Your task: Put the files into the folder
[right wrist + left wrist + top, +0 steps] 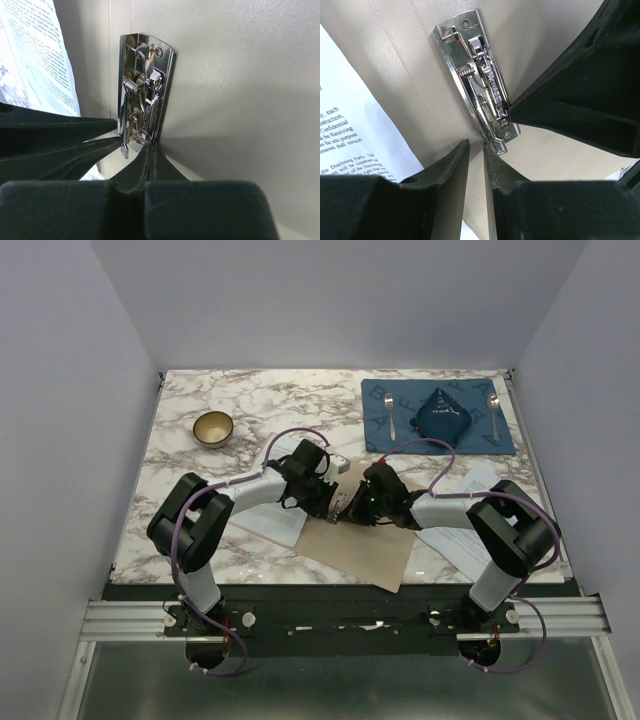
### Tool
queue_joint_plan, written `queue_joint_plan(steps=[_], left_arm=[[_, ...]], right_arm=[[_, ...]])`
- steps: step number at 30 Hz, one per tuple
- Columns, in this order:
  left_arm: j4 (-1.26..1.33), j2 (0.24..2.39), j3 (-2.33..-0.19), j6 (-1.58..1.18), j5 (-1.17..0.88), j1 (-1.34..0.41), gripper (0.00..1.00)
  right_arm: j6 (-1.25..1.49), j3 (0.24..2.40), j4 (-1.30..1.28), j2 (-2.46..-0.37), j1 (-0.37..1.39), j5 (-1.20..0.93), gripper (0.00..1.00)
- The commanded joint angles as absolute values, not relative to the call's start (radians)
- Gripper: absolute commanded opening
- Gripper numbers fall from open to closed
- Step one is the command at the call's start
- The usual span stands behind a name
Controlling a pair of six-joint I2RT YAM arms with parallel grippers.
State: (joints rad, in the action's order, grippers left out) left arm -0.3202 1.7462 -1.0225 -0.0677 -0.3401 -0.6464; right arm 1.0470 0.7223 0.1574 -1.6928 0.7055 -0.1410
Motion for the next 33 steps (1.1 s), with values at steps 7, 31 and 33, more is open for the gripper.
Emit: queue_joint_plan(steps=[7, 31, 33], left_arm=[[-0.374, 1.72, -1.048, -0.052, -0.331, -0.678, 0.33], [-0.377, 1.724, -1.057, -0.064, -0.333, -0.68, 0.32], [-0.376, 1.733, -1.055, -0.064, -0.339, -0.678, 0.32]], right_arm=[[1.026, 0.695, 0.071, -1.758, 0.707, -0.104, 0.0], [1.032, 0.683, 0.071, -1.759, 0.706, -0.104, 0.0], [1.032, 0.683, 0.071, -1.759, 0.706, -0.103, 0.0]])
